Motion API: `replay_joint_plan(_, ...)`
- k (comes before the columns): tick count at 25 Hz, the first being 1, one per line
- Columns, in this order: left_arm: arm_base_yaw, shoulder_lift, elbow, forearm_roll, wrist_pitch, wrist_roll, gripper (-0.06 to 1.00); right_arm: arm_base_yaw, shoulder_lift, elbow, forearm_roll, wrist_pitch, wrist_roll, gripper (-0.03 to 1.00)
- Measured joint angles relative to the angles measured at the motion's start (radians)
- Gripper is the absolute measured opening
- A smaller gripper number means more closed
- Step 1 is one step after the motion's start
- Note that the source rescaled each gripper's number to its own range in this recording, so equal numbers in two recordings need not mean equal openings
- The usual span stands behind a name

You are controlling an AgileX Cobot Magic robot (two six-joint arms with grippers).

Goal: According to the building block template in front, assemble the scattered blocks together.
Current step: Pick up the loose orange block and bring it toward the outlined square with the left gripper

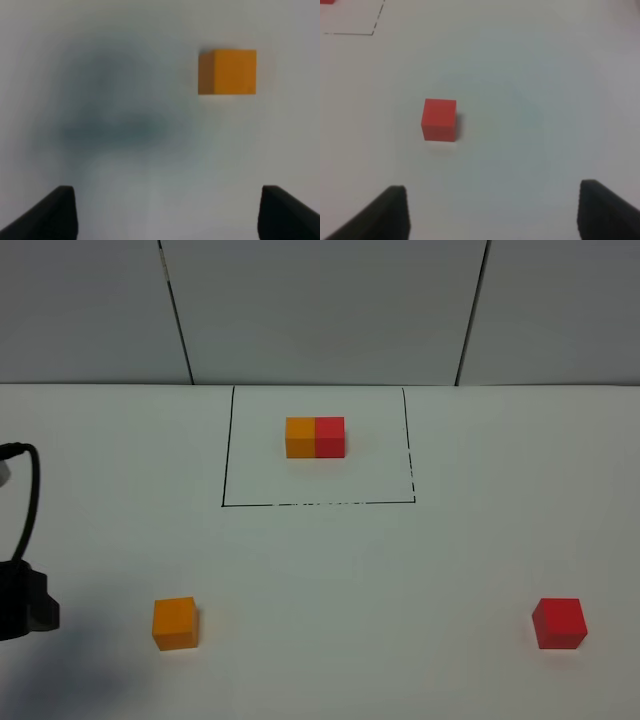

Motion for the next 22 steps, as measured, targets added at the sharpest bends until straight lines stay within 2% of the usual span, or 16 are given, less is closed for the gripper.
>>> replay_joint_plan(4,-0.019,0.115,-0.026,-0.026,-0.006,0.031,0.82,0.000,0.000,0.000,0.000,0.000,0.000,0.43)
replay_joint_plan(9,-0.082,0.221,-0.079,-0.025,-0.049,-0.028,0.82,0.000,0.000,0.000,0.000,0.000,0.000,0.43)
replay_joint_plan(15,-0.190,0.366,-0.166,0.057,-0.062,-0.124,0.82,0.000,0.000,0.000,0.000,0.000,0.000,0.43)
replay_joint_plan(18,-0.216,0.437,-0.205,0.108,-0.065,-0.183,0.82,0.000,0.000,0.000,0.000,0.000,0.000,0.43)
replay_joint_plan(22,-0.252,0.509,-0.221,0.113,-0.077,-0.203,0.82,0.000,0.000,0.000,0.000,0.000,0.000,0.43)
